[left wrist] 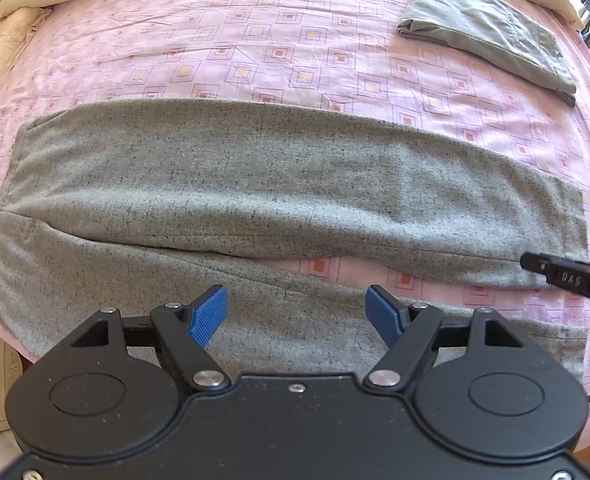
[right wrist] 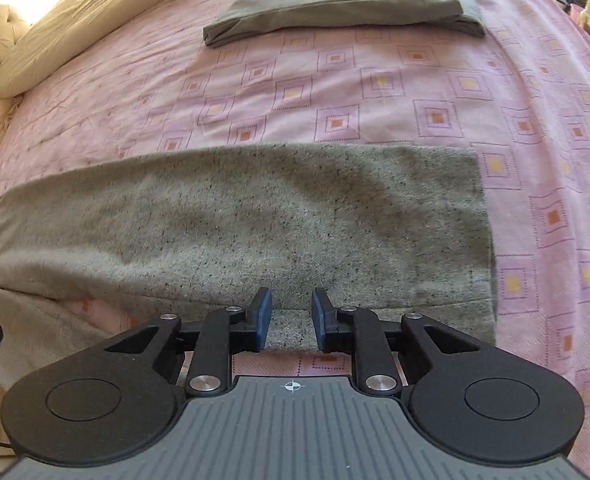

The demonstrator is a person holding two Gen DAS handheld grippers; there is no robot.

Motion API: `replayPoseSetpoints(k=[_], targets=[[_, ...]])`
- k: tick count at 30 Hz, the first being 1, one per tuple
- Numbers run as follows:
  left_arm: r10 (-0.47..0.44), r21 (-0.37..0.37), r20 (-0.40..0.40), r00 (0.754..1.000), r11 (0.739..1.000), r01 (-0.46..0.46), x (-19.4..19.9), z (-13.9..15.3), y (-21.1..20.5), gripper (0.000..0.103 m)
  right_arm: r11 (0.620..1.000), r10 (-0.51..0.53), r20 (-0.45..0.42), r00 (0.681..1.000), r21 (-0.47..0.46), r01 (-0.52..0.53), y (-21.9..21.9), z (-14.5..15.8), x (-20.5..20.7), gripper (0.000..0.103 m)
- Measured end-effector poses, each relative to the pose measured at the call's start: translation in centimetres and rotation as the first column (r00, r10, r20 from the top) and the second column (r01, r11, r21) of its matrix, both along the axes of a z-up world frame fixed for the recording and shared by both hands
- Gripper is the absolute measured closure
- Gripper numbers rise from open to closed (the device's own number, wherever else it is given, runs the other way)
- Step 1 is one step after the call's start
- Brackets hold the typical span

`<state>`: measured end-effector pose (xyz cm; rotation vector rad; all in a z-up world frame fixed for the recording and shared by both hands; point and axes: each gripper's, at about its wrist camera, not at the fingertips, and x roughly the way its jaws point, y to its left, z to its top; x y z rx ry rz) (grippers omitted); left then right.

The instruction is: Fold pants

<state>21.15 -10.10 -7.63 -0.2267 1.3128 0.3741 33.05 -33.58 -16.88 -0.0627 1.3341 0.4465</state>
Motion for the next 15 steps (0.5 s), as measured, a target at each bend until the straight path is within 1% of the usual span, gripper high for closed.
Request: replayPoseSetpoints(k=[2,3,4,6,7,8,10,12,15], targets=[[-0.009,0.009,-0.011,1.000,1.000,0.009,0.4,-0.4,0.5,0.026,0.997,0.013,-0.010,1.000,-0.075,-0.014,0.0,-1.1,-0.2,0.082],[-0.015,0.012,-0.017,1.000,1.000,0.015,0.6,-0.7,0.9,0.026,0.997,0.017,0.008,1.000,-0.074,-0.017,-0.3,-1.2,-0.4,0.084],[-0.021,0.015,-0.020,1.000,1.000,0.022,0.7,-0.9,1.2,0.026,0.997,0.020,0.024,0.999,-0.076,-0.019,-0.6,-1.1,-0.5,0.085],[-0.032,0.024,-0.027,0.999,0.999,0.033,1.0,-1.3,2.0,0.026,0.985,0.020,0.070,0.997,-0.170,-0.008,-1.0,-0.9,-0.8,0.084],[-0.036,0.031,-0.036,0.999,0.999,0.037,1.1,-1.6,2.5,0.026,0.980,0.019,0.085,0.996,-0.197,-0.002,-1.3,-0.8,-0.9,0.084],[-0.041,0.033,-0.043,0.998,0.999,0.042,1.2,-1.8,2.9,0.026,0.979,0.001,0.081,0.997,-0.205,0.016,-1.7,-0.6,-0.9,0.084],[-0.058,0.032,-0.046,0.997,0.998,0.059,1.3,-2.2,3.7,0.026,0.982,-0.074,0.064,0.995,-0.170,0.084,-2.9,0.2,-1.0,0.084],[-0.075,0.037,-0.044,0.996,0.996,0.077,1.6,-2.4,4.6,0.026,0.982,-0.139,0.064,0.988,-0.119,0.146,-3.8,1.5,-1.5,0.084],[-0.094,0.035,-0.046,0.994,0.995,0.096,2.8,-2.9,6.0,0.026,0.982,-0.176,0.104,0.979,-0.047,0.182,-3.8,3.3,-1.6,0.082]])
